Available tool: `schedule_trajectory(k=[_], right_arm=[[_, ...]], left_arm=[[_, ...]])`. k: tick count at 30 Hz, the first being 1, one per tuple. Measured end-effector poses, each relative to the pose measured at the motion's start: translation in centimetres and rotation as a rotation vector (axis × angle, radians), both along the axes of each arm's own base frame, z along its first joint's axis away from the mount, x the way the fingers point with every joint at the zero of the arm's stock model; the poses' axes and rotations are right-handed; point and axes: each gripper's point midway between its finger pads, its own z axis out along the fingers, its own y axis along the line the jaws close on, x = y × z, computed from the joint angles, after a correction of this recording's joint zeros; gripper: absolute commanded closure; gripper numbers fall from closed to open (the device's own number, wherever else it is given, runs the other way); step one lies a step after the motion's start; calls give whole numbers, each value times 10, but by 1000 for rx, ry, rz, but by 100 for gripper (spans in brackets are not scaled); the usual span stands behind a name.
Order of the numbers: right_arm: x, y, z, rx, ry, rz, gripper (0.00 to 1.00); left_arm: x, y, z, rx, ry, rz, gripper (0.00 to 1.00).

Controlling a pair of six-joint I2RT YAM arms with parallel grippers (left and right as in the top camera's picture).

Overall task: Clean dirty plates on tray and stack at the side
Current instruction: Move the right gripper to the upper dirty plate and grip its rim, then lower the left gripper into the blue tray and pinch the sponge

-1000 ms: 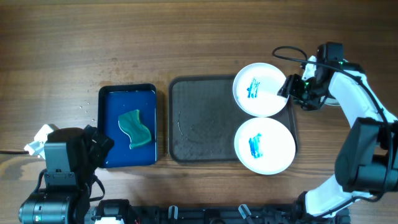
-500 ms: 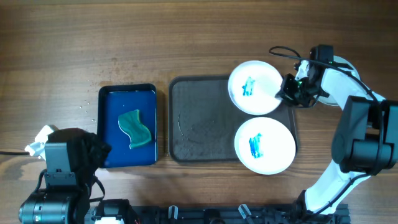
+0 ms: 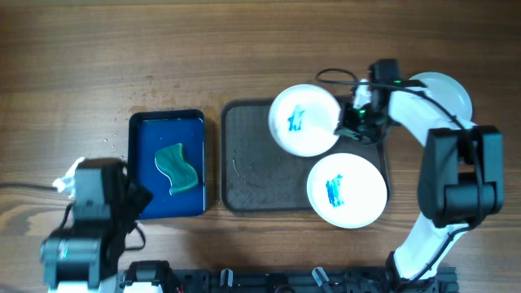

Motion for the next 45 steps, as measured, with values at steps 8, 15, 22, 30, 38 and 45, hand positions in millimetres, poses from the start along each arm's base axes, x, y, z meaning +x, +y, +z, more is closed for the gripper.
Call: schedule_trajectory(k=[8,15,22,30,38,45], right_arm=[[-8,27,0,-5,-3,77,95],[-8,27,0,-4,-4,79,96],[-8,27,0,-5,-7,87,96],[-9,27,-1,-6,-9,99,96],[-10,27,-1,-6,-4,99,96],[-11,26,-1,-7,2,99,96]], left_arm=[[38,-35,-67,-197,241,-61,37],[65,-53,-129,-298,420,-73,39],[85,-53,-148,-300,405,-81,41],[96,-43,-148,-237,362,-72,70],[99,-35,-150,-194,357,-68,58],[98,-35,-168,-191,406,-66,61]])
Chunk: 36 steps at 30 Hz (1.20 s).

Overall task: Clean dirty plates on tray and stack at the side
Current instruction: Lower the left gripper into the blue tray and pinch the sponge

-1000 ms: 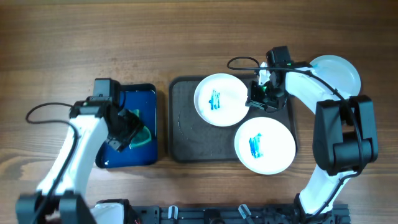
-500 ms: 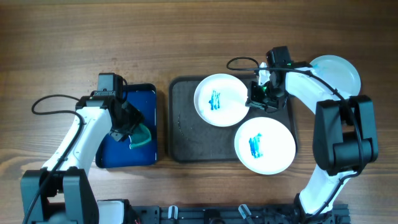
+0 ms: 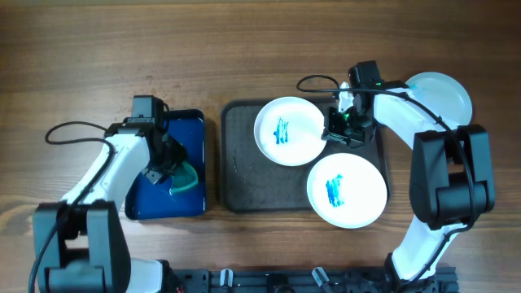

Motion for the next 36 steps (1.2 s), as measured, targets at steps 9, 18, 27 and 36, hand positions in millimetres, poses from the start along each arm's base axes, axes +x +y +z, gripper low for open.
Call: schedule_trajectory(k=[9,18,27,36], right_arm=[[0,0,0,0,1,0,96],[-1,0,0,0,5,0,96],[-1,0,0,-1,5,0,95],[-1,0,0,0,5,0,96]], left_arm=[[1,-1,-9,-2,20,-19,64],[-1,-1,-9,-6,24,-23,94],[6,-1,28,-4,-62,-24,96],[10,3,72,64,-207,-74,96]])
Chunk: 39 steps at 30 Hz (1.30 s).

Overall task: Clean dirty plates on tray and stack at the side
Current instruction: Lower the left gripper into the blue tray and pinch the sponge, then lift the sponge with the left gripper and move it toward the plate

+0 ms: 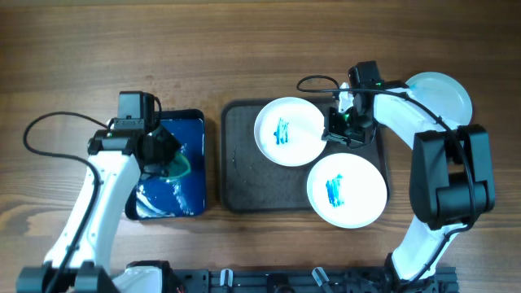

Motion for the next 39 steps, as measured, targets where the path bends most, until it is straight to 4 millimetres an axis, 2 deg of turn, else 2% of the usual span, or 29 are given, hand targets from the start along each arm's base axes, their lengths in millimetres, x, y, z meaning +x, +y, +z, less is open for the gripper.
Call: schedule_trajectory(k=[4,14,21,29,33,39], right_arm=[[0,0,0,0,0,0,96],[-1,0,0,-1,5,0,96],[-2,0,0,-1,8,0,96],[-2,0,0,-1,9,0,96],[-3,0,0,-2,11,0,96],[-4,-1,0,-3,18,0,96]], left_arm=[[1,-2,14,111,-48,-53,96],[0,-13,25,360,-83,-169,96],[1,-4,32,455,-97,-166,96],[1,-1,33,477,-96,-160,96],[4,-7,18,448,-55,-179,96],[3,-26,-32,368,91,-237,96]])
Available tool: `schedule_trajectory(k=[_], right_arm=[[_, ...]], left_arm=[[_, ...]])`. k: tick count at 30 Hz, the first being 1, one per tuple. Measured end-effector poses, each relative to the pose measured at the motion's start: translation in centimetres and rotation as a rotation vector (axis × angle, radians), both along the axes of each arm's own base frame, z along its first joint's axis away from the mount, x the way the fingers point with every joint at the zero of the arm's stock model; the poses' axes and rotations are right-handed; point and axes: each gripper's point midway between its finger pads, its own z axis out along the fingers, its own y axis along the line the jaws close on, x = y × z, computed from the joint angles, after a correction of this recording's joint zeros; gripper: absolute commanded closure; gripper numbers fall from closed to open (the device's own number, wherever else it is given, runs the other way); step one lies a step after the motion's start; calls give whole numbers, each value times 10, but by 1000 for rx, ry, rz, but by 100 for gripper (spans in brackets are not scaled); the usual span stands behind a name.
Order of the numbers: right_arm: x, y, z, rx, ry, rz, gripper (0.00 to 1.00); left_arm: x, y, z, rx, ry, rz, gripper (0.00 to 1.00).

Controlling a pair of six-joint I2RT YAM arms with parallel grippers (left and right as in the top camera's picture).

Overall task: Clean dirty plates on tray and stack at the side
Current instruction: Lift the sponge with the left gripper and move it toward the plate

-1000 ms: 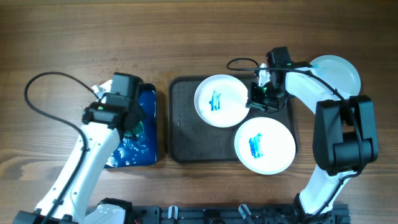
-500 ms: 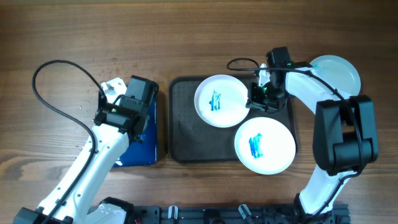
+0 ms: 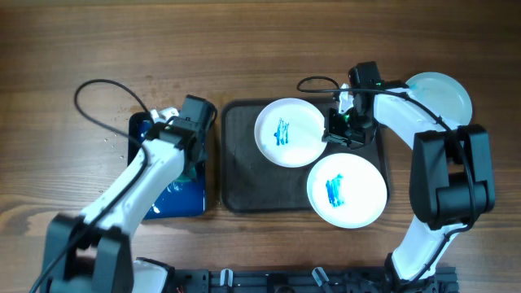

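Two white plates smeared with blue lie on the dark grey tray (image 3: 244, 183): one at the back (image 3: 285, 132), one at the front right (image 3: 346, 189). My right gripper (image 3: 332, 134) is shut on the right rim of the back plate. My left gripper (image 3: 190, 165) hangs over the right edge of the blue basin (image 3: 167, 202). It is shut on the green sponge (image 3: 190, 172), of which only a sliver shows under the wrist.
A clean white plate (image 3: 446, 94) lies on the table to the right of the tray, partly under my right arm. The blue basin holds water. The left arm's cable loops over the table behind the basin.
My left gripper has moved right with the sponge, from the middle of the basin to its right edge next to the tray. The right gripper and both dirty plates stay put.
The left arm was parked at the front left while the sponge lay in the basin, and the right gripper held the back plate's rim. The plate then sat further left and the left gripper reached the sponge. The sponge now hangs at the basin's right edge.
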Motion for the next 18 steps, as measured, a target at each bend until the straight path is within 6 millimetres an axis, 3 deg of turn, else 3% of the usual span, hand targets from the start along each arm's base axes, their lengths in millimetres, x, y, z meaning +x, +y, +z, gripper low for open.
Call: schedule_trajectory(k=[4,10,18], right_arm=[[0,0,0,0,1,0,96],[-1,0,0,-1,5,0,96],[-2,0,0,-1,8,0,96]], left_arm=[[-2,-8,-17,-35,51,-9,96],[12,-29,-18,-141,16,-62,96],[13,-39,-19,-201,19,-85,96]])
